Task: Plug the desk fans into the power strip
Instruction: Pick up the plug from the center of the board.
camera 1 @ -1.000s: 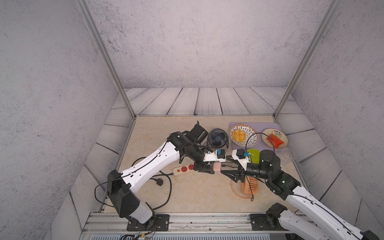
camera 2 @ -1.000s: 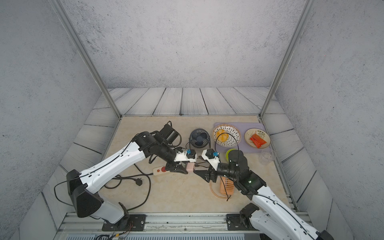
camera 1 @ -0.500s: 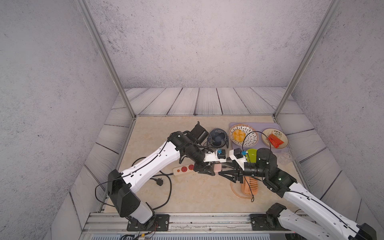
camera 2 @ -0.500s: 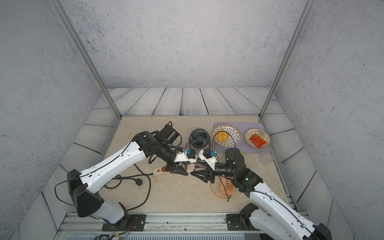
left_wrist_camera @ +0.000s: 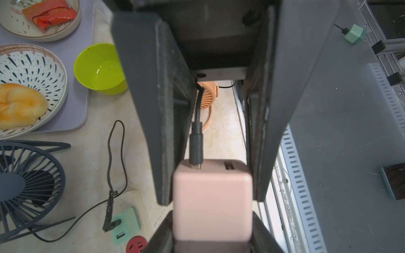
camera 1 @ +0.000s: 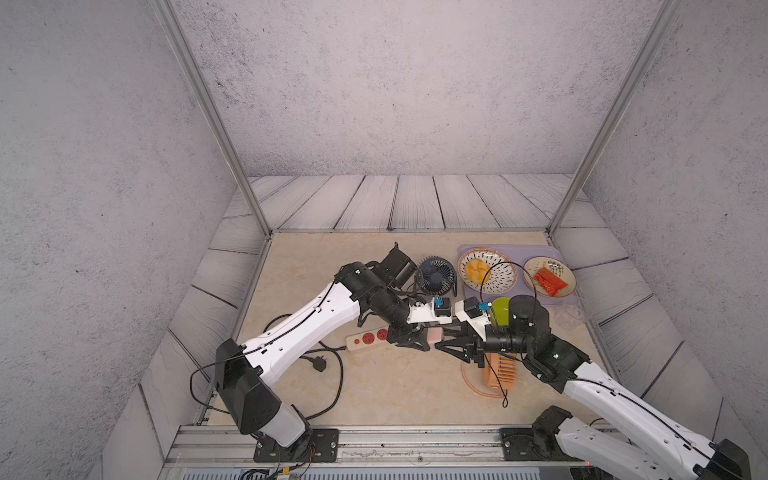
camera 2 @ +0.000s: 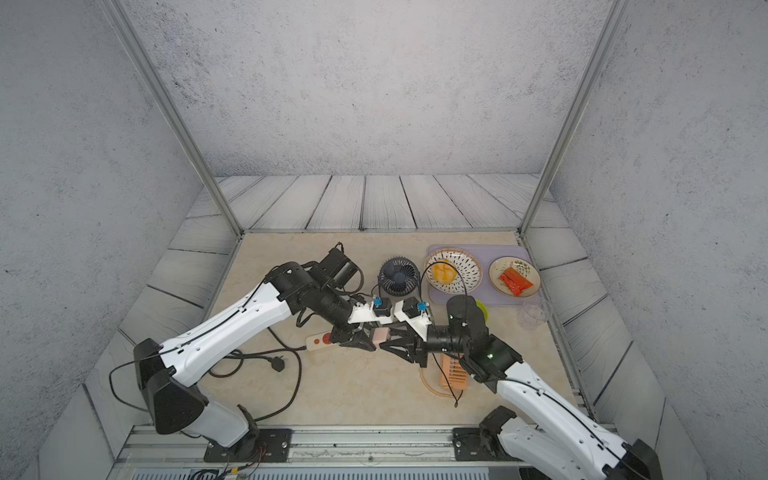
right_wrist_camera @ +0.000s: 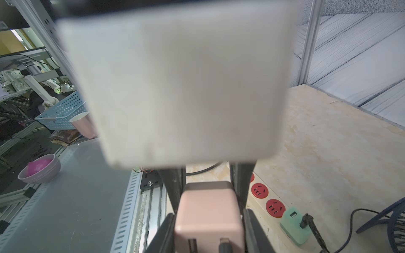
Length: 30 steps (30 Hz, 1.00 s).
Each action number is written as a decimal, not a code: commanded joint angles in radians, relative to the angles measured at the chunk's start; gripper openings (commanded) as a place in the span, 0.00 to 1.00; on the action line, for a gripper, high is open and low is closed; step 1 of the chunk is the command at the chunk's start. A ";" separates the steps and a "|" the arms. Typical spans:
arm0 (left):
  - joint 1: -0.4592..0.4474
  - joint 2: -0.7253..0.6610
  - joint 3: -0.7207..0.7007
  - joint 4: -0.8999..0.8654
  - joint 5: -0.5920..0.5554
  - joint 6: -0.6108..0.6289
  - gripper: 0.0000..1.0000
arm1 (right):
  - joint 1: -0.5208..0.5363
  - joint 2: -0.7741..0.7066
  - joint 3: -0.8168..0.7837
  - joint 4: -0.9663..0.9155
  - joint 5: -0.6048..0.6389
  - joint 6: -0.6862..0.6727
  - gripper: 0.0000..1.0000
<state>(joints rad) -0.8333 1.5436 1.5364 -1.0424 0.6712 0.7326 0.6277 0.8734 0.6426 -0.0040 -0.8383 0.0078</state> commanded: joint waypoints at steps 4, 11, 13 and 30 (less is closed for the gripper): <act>-0.004 0.008 0.027 -0.001 0.057 -0.012 0.32 | 0.005 -0.001 0.014 -0.003 0.006 -0.011 0.42; -0.003 0.002 0.020 0.006 0.062 -0.026 0.33 | 0.006 -0.015 0.009 -0.017 0.011 -0.031 0.18; 0.000 0.004 0.032 0.004 0.061 -0.043 0.37 | 0.006 -0.017 0.028 -0.064 0.029 -0.049 0.00; 0.204 -0.167 -0.091 0.074 -0.005 -0.235 0.86 | 0.003 -0.083 -0.033 -0.054 0.275 0.044 0.00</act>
<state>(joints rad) -0.6899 1.4178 1.4815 -1.0012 0.6601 0.5907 0.6308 0.7982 0.6201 -0.0643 -0.6250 0.0204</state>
